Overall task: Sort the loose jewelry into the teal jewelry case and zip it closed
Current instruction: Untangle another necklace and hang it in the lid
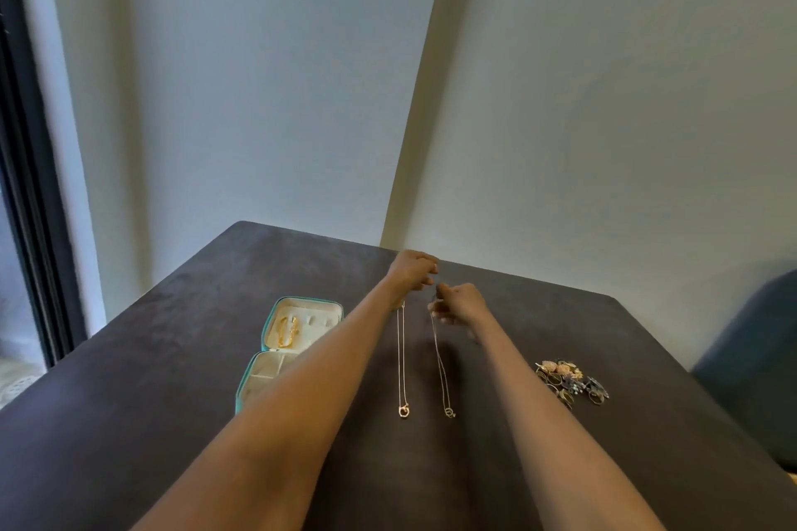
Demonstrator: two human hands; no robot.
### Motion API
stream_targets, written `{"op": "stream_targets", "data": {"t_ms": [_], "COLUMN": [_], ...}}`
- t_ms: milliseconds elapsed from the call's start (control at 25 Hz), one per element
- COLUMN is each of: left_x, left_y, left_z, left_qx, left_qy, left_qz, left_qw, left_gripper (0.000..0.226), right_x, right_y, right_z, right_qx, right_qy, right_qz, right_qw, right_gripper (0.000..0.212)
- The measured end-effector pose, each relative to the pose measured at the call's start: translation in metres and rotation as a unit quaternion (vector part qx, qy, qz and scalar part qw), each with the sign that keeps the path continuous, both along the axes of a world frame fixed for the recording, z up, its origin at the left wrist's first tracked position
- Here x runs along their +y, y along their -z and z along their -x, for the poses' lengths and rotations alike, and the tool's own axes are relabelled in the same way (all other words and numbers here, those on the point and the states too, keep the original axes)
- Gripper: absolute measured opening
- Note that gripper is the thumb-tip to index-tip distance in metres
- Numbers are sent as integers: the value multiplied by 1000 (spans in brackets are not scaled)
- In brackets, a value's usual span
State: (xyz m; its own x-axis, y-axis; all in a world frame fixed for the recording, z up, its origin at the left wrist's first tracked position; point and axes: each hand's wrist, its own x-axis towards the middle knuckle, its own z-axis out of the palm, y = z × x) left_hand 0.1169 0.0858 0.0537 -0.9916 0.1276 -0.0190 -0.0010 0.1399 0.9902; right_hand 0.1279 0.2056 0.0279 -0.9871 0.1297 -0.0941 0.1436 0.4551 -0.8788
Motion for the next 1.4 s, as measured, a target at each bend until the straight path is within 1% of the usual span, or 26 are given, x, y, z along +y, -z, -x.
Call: {"op": "stream_targets", "data": {"t_ms": [40,80,160,280,360,520,640,720,840,920,1000,1080,1120,1160,1200,1320,1400], "left_x": [6,11,20,22,16,1,-11,-20,-29,-32,-34,-36,-38,-39,-40,-41,-42], "left_y": [-3,-7,-17,-29,-37,-49,-53,-54,-58,-59,-57,-52,-51,-49,-48,-44,-45], "left_z": [-4,-10,-26,-49,-64,-90,-99,-102,-106,-108,-110,-108,-108,-107,-108,-111,-116], "left_qx": [0,-4,-18,-65,-96,-131,-118,-95,-73,-49,-28,-19,-13,-6,2,23,21], "left_qy": [14,29,51,82,120,197,202,203,181,141,112,103,95,83,70,61,79], "left_qz": [-4,-13,-29,-74,-94,-51,-45,-92,-248,-314,-357,-405,-415,-406,-377,-241,-168], "left_qw": [1000,999,998,992,984,970,971,970,949,938,927,908,905,910,923,968,982], "left_gripper": [23,21,23,37,42,48,47,43,36,28,21,20,20,20,21,25,28], "right_x": [0,0,3,7,11,21,22,21,15,8,2,-7,-11,-15,-18,-24,-26], "right_y": [-9,-18,-36,-56,-68,-88,-95,-93,-84,-75,-68,-65,-64,-63,-63,-67,-73], "right_z": [-8,-17,-33,-60,-76,-101,-112,-118,-124,-127,-132,-137,-139,-140,-141,-140,-142], "right_qx": [-15,-31,-44,-37,-13,43,77,90,102,103,103,103,101,99,99,104,117], "right_qy": [-16,-29,-38,-17,-11,21,52,65,61,30,-3,-38,-55,-72,-86,-103,-106], "right_qz": [65,103,135,142,143,153,149,135,104,82,55,31,23,18,17,35,66], "right_qw": [998,994,989,989,990,987,985,985,987,991,993,994,993,992,991,989,985], "right_gripper": [29,31,36,41,37,20,15,21,31,34,31,18,17,20,23,29,28]}}
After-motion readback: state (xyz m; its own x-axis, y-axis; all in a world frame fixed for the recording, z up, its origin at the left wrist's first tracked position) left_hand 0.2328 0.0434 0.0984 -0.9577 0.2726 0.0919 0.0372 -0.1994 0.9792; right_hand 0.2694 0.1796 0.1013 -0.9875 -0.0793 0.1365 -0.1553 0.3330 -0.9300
